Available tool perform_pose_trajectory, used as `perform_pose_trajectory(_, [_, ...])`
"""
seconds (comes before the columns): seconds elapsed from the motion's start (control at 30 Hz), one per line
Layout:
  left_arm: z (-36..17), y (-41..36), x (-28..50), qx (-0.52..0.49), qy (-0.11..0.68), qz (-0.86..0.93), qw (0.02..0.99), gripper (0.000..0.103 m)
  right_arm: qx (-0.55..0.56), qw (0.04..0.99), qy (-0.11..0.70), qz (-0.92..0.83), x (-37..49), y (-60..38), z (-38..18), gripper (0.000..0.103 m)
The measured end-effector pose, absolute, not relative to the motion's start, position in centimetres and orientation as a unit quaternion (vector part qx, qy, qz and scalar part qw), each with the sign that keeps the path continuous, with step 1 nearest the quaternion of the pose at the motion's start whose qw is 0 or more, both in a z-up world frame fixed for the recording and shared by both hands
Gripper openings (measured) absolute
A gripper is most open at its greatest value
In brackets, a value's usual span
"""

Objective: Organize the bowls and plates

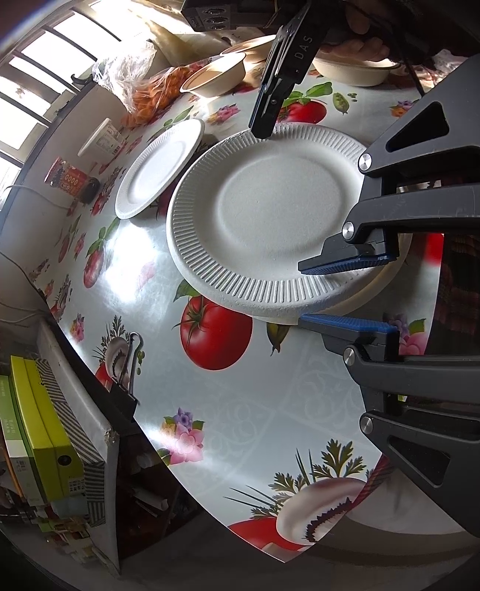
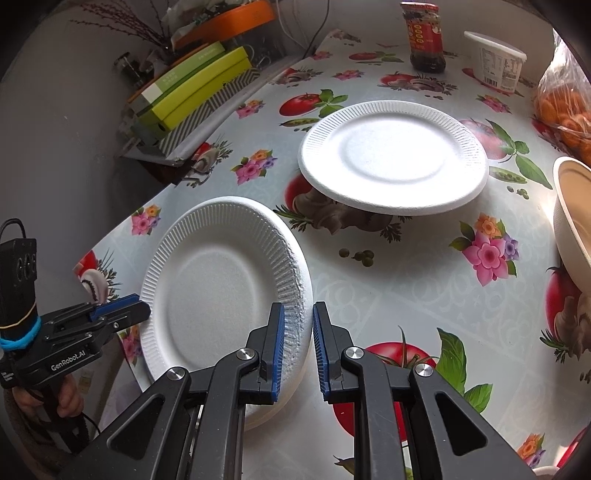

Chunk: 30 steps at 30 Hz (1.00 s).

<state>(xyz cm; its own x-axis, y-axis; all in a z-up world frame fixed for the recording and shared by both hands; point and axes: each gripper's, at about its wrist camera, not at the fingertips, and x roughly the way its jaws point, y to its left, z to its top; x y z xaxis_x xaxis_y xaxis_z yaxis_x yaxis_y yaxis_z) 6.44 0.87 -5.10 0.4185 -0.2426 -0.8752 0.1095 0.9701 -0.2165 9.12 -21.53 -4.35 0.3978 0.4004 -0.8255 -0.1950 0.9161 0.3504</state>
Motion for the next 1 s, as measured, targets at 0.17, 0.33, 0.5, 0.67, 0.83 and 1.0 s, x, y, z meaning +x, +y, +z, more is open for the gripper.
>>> perform_pose_trajectory(0.17, [-5.02,0.86,6.39,-0.062,0.53,-0.105,0.839,0.023,0.098,0.828,0.523,0.179,8.98,-21.43,-4.28,0.016])
perform_pose_trajectory(0.33, [-5.19,0.87,6.39,-0.063,0.531,-0.103,0.839,0.023,0.098,0.827,0.523,0.18,9.01,-21.43,-4.36,0.016])
perform_pose_trajectory(0.5, [-5.18,1.0,6.39,-0.068,0.531,-0.107,0.838,0.023,0.098,0.829,0.522,0.176,9.13,-21.58,-4.44,0.016])
perform_pose_trajectory(0.67, [-5.02,1.12,6.43,-0.074,0.529,-0.112,0.838,0.023,0.105,0.829,0.522,0.174,9.21,-21.99,-4.49,0.03])
perform_pose_trajectory(0.83, [-4.85,1.11,6.61,-0.076,0.527,-0.112,0.839,0.023,0.106,0.829,0.522,0.17,9.2,-22.24,-4.44,0.032])
perform_pose_trajectory(1.0, [-4.64,0.85,6.76,-0.071,0.526,-0.111,0.84,0.023,0.108,0.83,0.521,0.168,9.31,-22.42,-4.38,0.032])
